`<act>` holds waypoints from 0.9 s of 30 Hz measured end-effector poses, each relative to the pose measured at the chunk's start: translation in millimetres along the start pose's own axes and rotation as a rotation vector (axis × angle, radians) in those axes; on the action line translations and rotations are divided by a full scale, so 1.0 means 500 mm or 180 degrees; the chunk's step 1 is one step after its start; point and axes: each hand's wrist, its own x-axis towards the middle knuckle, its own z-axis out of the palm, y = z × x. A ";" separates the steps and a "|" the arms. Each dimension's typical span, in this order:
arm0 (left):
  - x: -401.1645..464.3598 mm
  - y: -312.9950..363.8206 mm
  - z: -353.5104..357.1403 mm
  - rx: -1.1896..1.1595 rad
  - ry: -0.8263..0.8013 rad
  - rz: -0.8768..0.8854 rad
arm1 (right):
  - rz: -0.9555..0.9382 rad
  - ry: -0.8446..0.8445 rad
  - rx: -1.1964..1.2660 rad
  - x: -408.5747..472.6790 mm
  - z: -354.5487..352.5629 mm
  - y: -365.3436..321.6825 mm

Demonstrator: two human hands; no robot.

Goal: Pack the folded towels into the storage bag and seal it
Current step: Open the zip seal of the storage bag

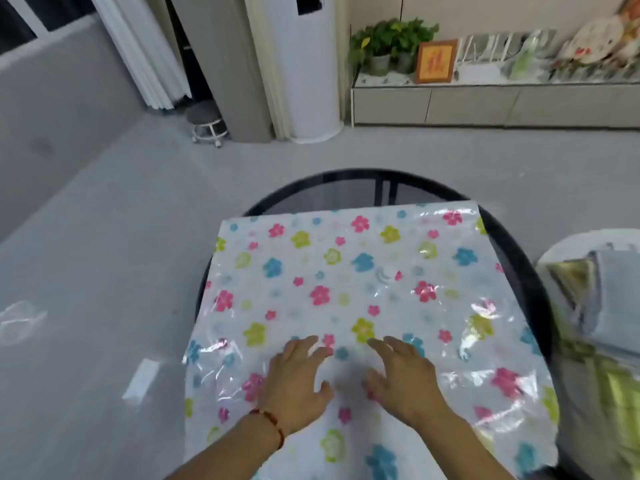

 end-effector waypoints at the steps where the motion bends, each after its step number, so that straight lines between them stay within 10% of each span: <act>1: 0.002 -0.012 0.042 0.0303 -0.0089 0.0098 | -0.0023 -0.0149 -0.0186 0.010 0.044 0.012; 13: 0.062 -0.109 0.254 0.0902 0.1171 0.0733 | -0.1151 0.1611 -0.0568 0.048 0.258 0.083; 16: 0.055 -0.103 0.248 0.0874 0.1320 0.0719 | -0.1856 0.1088 -0.0655 0.010 0.231 0.098; 23: -0.029 -0.063 0.216 0.1659 0.1766 0.0775 | -0.1455 0.0595 -0.0550 -0.124 0.246 0.097; 27: -0.085 -0.069 0.234 0.0996 0.1122 0.1636 | -0.1406 0.0753 -0.0651 -0.141 0.244 0.076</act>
